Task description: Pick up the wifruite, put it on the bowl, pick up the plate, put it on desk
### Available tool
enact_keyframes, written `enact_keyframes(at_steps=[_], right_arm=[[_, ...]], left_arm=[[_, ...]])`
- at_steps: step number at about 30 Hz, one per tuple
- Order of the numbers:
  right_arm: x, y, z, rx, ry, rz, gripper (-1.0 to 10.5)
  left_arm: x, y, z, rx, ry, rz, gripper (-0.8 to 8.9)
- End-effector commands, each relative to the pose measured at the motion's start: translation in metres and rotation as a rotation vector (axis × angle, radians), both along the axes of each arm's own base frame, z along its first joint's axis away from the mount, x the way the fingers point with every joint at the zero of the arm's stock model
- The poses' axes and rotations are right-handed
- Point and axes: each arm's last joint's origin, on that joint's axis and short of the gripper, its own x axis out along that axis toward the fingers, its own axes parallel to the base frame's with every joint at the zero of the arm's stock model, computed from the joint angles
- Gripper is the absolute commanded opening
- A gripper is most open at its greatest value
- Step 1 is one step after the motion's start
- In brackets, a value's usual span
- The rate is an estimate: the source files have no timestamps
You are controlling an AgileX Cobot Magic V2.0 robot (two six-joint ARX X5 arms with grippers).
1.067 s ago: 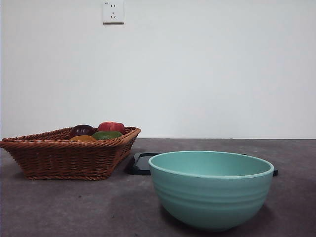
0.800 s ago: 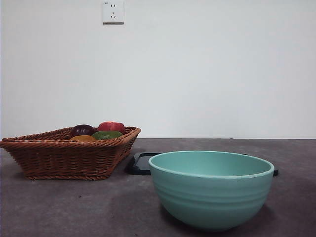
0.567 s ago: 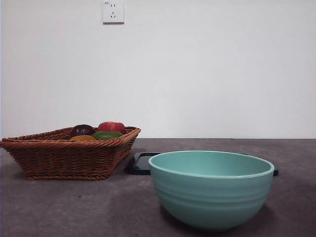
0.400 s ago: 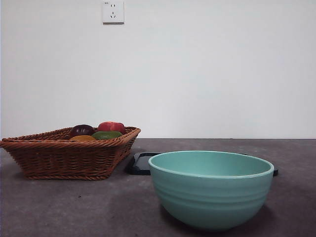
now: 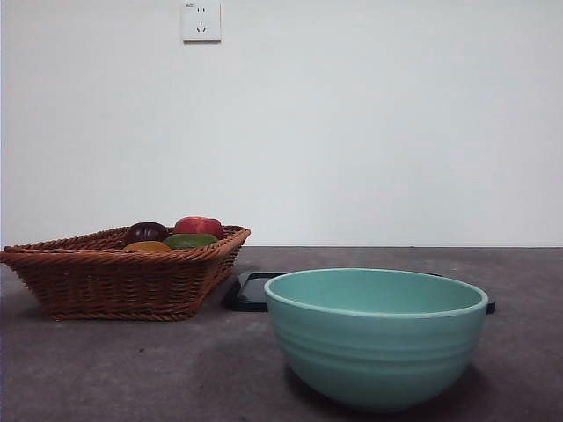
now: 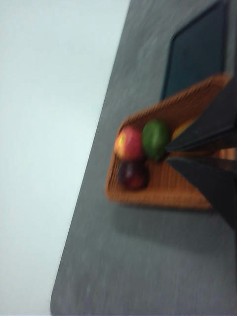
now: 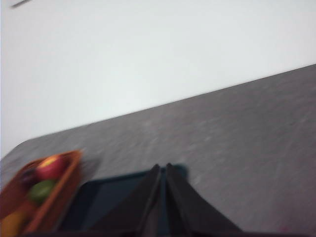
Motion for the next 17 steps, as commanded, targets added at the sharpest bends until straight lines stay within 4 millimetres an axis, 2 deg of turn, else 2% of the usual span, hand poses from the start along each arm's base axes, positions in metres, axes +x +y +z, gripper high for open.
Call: enact_keyframes(at_steps=[1, 9, 17], right_arm=[[-0.009, 0.001, 0.018, 0.028, 0.063, 0.051, 0.1], [-0.019, 0.005, 0.056, -0.001, 0.160, 0.212, 0.1], [-0.016, 0.009, 0.083, -0.104, 0.186, 0.374, 0.1]], left_arm=[[-0.008, -0.001, 0.021, -0.006, 0.007, -0.061, 0.15], [-0.019, -0.004, 0.065, -0.015, 0.041, -0.220, 0.15], [-0.010, -0.013, 0.097, -0.019, 0.155, -0.461, 0.15]])
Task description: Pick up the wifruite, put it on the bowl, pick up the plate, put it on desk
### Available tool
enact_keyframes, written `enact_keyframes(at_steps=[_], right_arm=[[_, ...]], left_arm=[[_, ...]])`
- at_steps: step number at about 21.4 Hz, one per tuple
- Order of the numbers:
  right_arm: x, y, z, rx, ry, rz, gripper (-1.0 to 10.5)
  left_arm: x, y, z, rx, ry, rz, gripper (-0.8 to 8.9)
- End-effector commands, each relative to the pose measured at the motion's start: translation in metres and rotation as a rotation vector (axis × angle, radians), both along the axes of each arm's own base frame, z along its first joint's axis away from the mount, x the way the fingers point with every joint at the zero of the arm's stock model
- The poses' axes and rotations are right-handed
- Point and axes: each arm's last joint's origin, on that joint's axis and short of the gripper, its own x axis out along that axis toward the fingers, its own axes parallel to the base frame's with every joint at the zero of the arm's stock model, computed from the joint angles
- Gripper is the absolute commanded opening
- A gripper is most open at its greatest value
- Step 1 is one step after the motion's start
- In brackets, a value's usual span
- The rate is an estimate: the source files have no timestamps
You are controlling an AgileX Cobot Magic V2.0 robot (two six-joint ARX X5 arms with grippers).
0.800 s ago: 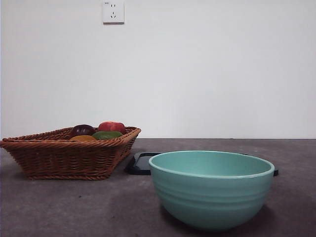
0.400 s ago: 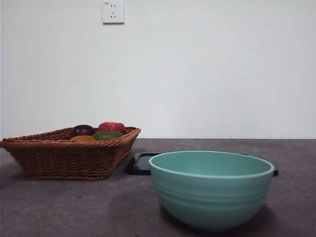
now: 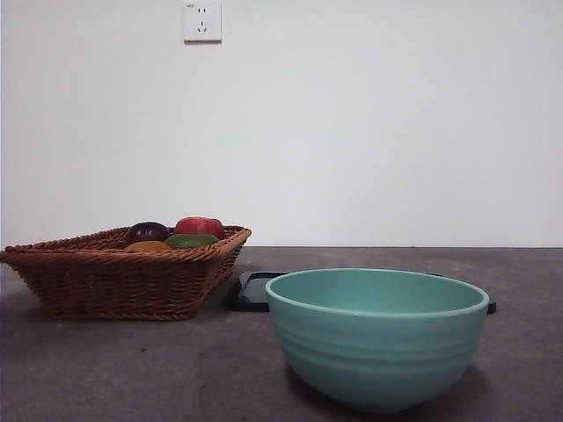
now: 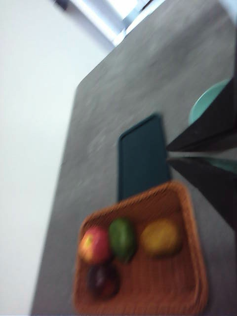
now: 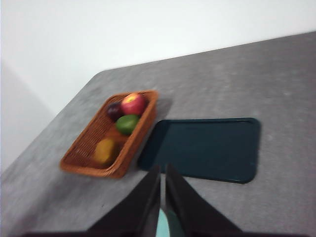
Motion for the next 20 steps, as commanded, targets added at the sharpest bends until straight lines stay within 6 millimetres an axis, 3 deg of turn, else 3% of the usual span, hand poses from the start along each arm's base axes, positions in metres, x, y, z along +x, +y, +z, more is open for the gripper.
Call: enact_keyframes(at_steps=[1, 9, 20], right_arm=[[0.002, 0.001, 0.010, -0.084, -0.011, 0.056, 0.1], [0.016, 0.005, 0.014, -0.203, 0.121, 0.163, 0.1], [0.027, 0.009, 0.013, -0.201, 0.154, 0.240, 0.1]], left_arm=[[0.002, -0.003, 0.014, 0.016, -0.011, -0.089, 0.15], [0.006, -0.004, 0.034, 0.164, 0.060, -0.164, 0.15], [0.016, -0.010, 0.037, 0.236, 0.069, -0.254, 0.16]])
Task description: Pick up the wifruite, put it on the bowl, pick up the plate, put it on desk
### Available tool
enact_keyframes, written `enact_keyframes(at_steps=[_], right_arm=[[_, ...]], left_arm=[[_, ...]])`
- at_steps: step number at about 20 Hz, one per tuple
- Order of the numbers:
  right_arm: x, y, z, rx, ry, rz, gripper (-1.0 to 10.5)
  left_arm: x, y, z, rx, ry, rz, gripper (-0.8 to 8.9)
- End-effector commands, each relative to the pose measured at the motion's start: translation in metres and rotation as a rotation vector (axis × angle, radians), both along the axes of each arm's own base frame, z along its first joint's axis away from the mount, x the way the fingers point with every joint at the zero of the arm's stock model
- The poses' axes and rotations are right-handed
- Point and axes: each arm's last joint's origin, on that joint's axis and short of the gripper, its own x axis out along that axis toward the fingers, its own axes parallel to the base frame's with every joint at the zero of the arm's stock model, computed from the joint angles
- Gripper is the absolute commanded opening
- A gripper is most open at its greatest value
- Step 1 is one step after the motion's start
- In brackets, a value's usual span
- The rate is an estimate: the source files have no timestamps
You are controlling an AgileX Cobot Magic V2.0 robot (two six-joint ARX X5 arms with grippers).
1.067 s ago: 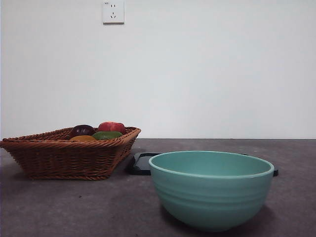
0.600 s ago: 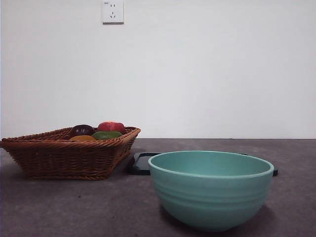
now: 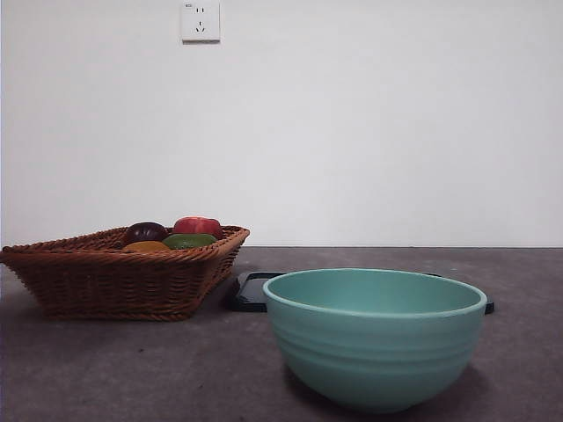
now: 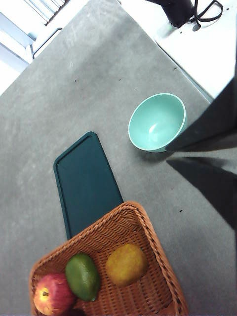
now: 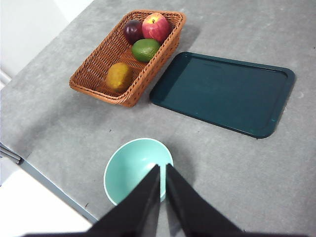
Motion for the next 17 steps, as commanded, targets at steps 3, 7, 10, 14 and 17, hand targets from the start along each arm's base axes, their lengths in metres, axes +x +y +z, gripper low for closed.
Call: enact_keyframes(at_steps=[3, 7, 10, 14, 17], right_arm=[[-0.0007, 0.0018, 0.0053, -0.003, -0.028, 0.035, 0.1], [-0.0025, 0.0058, 0.0052, -0.001, -0.026, 0.097, 0.1], [-0.0026, 0.0065, 0.0049, -0.020, -0.030, 0.090, 0.2], [-0.0017, 0.0055, 0.0045, -0.030, -0.012, 0.021, 5.2], [-0.0020, 0.0061, 0.0045, -0.027, -0.008, 0.028, 6.0]], left_arm=[[-0.0010, -0.0001, 0.0064, 0.006, -0.043, -0.018, 0.20], [-0.0012, 0.0000, 0.0061, 0.004, -0.036, -0.016, 0.29], [-0.0013, 0.0000, 0.0058, 0.005, -0.033, -0.016, 0.39], [-0.0013, 0.0000, 0.0059, 0.004, -0.034, -0.016, 4.69], [-0.0015, -0.0003, 0.0060, -0.005, -0.029, -0.026, 6.32]])
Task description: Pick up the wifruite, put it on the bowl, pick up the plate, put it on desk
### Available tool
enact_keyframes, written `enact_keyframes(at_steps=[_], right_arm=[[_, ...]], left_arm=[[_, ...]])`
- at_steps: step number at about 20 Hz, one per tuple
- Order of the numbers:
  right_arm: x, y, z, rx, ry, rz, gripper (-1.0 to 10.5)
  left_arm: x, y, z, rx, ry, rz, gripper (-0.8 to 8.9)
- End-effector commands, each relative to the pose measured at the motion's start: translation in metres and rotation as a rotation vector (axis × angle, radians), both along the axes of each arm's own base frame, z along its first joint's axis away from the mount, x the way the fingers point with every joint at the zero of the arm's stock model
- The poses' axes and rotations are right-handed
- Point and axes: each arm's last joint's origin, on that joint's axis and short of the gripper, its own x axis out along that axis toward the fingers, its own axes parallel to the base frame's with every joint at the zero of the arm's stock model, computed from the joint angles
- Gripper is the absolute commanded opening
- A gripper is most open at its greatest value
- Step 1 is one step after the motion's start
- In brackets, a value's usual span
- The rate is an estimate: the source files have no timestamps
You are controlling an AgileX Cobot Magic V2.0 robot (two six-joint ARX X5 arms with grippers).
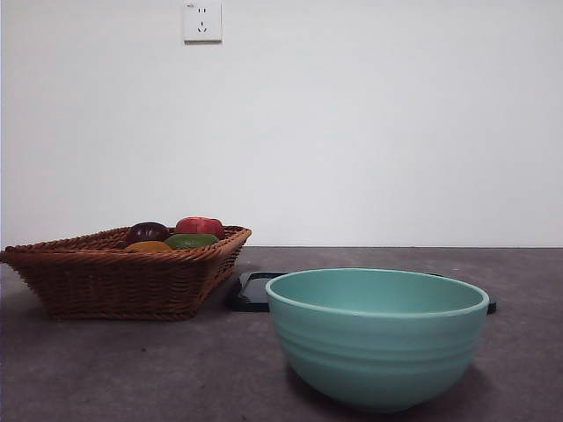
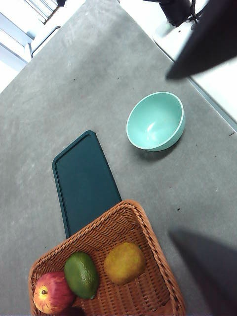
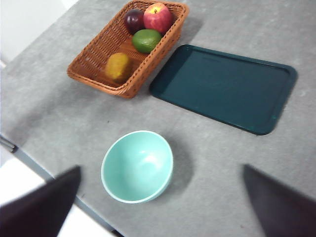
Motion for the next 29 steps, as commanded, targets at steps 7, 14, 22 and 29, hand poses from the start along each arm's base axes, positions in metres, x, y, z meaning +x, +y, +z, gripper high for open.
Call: enact_keyframes(at_steps=[7, 14, 22, 29], right_arm=[[0.000, 0.001, 0.005, 0.011, -0.017, 0.008, 6.0], [0.000, 0.001, 0.005, 0.011, -0.017, 0.008, 6.0], [0.000, 0.001, 0.005, 0.011, -0.016, 0.008, 6.0], [0.000, 0.001, 0.005, 0.011, -0.017, 0.008, 6.0]], left_arm=[[0.003, -0.002, 0.007, -0.056, 0.033, 0.006, 6.25], [0.066, -0.013, 0.002, 0.058, 0.212, 0.181, 6.20], [0.169, -0.043, -0.008, 0.275, 0.381, 0.307, 6.20], [0.224, -0.087, -0.050, 0.476, 0.472, 0.304, 6.20]])
